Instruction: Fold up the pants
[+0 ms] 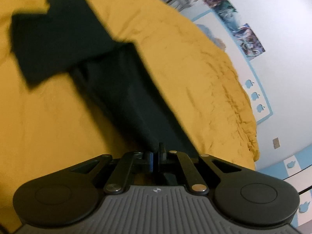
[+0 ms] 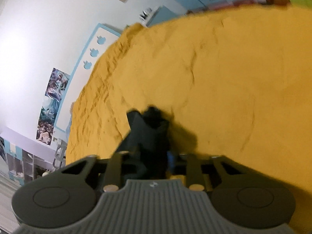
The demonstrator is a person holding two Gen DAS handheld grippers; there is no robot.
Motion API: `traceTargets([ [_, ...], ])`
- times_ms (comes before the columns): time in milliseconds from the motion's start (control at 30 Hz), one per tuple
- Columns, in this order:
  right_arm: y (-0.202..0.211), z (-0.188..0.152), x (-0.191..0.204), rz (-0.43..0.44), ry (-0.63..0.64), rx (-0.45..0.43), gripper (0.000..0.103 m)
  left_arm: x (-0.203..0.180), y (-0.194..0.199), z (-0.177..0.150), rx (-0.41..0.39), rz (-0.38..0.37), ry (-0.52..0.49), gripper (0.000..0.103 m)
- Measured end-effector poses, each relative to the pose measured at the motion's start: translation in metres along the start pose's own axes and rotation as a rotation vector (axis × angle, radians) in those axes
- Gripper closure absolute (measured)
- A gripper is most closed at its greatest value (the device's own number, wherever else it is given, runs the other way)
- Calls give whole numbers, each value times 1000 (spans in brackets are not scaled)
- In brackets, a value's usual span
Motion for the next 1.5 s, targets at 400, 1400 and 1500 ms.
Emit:
traceTargets([
  [400, 89, 47, 44, -11, 55, -56, 101, -26, 52, -4, 26, 89, -52, 100],
  [1400, 142, 30, 28, -159, 639, 202, 56, -49, 85, 35, -27, 246, -816, 28],
  [1500, 111, 32, 34, -147, 676, 223, 56, -47, 52, 47, -34, 279, -859, 24],
])
Point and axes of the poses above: each gripper's, at about its wrist camera, not at the fingertips, and y roughly against the way its jaws point, x to its left, z to its top, the point moved 7 cm from there along -y, roughly the way its jaws point, and after that the axes turned 9 degrees about y, right-handed, at the moved point
